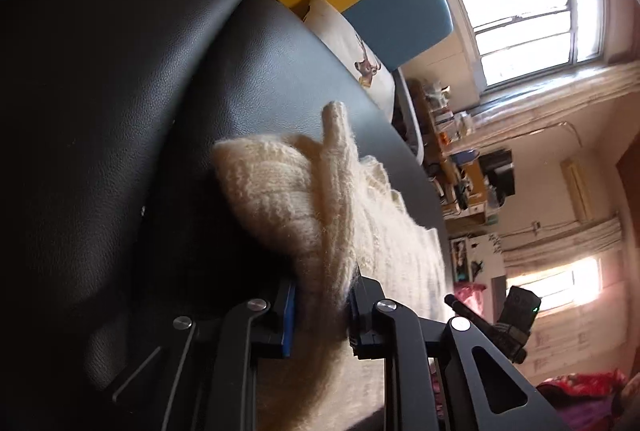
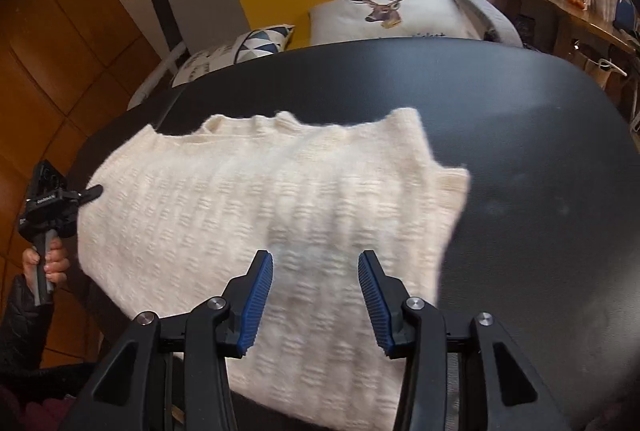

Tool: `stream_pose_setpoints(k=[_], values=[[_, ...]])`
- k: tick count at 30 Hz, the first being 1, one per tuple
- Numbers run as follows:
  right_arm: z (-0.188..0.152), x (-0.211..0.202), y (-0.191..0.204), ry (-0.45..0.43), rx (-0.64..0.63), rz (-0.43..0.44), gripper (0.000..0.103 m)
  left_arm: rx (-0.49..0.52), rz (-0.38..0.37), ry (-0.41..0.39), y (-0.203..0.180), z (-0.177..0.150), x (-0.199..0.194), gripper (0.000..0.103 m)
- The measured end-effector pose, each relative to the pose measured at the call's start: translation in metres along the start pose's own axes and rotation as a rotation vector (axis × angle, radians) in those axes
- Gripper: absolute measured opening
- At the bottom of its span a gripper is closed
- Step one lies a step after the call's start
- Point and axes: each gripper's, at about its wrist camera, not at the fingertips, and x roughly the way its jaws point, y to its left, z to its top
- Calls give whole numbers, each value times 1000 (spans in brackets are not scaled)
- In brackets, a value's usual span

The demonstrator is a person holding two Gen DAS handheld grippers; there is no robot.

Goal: Fold clothes

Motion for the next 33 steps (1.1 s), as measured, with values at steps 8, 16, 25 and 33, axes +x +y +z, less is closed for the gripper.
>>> stream_pose_setpoints(k=[8, 16, 25, 33], values=[[-13, 9, -19, 48, -80, 76, 45, -22, -11, -56, -10, -3, -16, 19], [-14, 54, -12, 155, -186, 40, 38, -22, 51, -85, -21, 13, -39, 17], [-20, 62, -6, 141, -166, -27, 38, 40, 5, -79, -78, 15, -47, 17], [-20, 68, 2, 145, -158, -42, 39, 16, -93, -54, -126, 11, -28, 17]])
